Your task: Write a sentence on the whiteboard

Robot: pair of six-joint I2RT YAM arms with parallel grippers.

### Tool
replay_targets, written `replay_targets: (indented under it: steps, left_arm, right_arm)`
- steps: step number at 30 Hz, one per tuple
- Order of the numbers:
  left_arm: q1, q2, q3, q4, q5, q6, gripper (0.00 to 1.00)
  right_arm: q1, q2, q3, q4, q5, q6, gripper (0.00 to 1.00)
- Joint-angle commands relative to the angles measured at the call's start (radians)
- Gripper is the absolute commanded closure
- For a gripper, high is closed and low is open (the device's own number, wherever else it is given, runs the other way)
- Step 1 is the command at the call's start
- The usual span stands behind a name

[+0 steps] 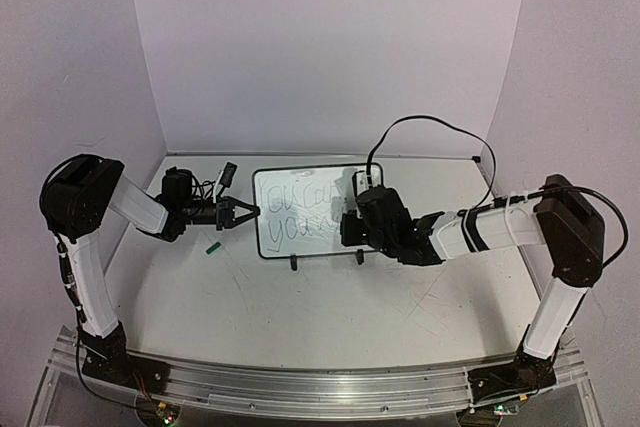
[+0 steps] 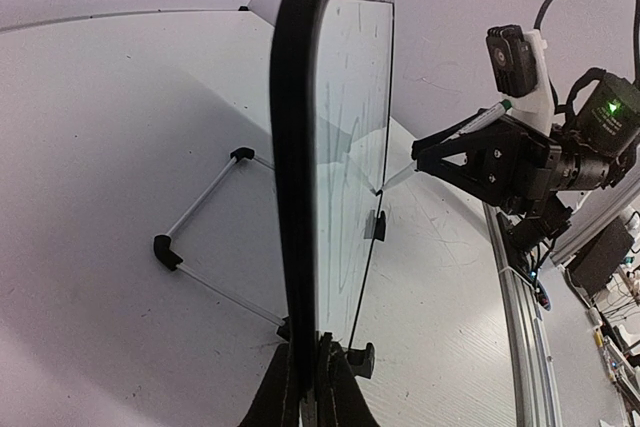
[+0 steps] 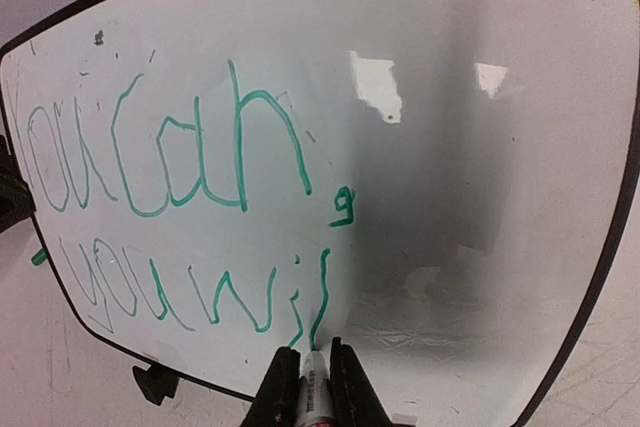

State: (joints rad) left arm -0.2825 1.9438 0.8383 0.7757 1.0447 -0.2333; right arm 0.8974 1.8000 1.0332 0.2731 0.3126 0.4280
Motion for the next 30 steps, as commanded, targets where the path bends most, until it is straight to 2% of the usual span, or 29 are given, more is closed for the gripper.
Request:
replay_targets:
  steps: [1, 9, 15, 30]
  left_arm:
    - [-0.005, -0.011, 0.025, -0.059, -0.082, 0.048, 1.0]
    - [-0.004, -0.009, 0.023, -0.061, -0.083, 0.048, 1.0]
    - [-0.004, -0.008, 0.025, -0.062, -0.083, 0.049, 1.0]
    - [-0.005, -0.016, 0.02, -0.064, -0.084, 0.052, 1.0]
  right_arm:
    - [-0.011, 0.019, -0.016, -0.003, 0.044, 0.002, 1.0]
    - [-0.011, -0.104, 0.001, -0.028, 0.086, -0.045, 1.0]
    - [-0.011, -0.194, 0.005, -0.015, 0.01, -0.05, 1.0]
    - [-0.039, -0.084, 0.056, 0.005, 0.037, -0.084, 1.0]
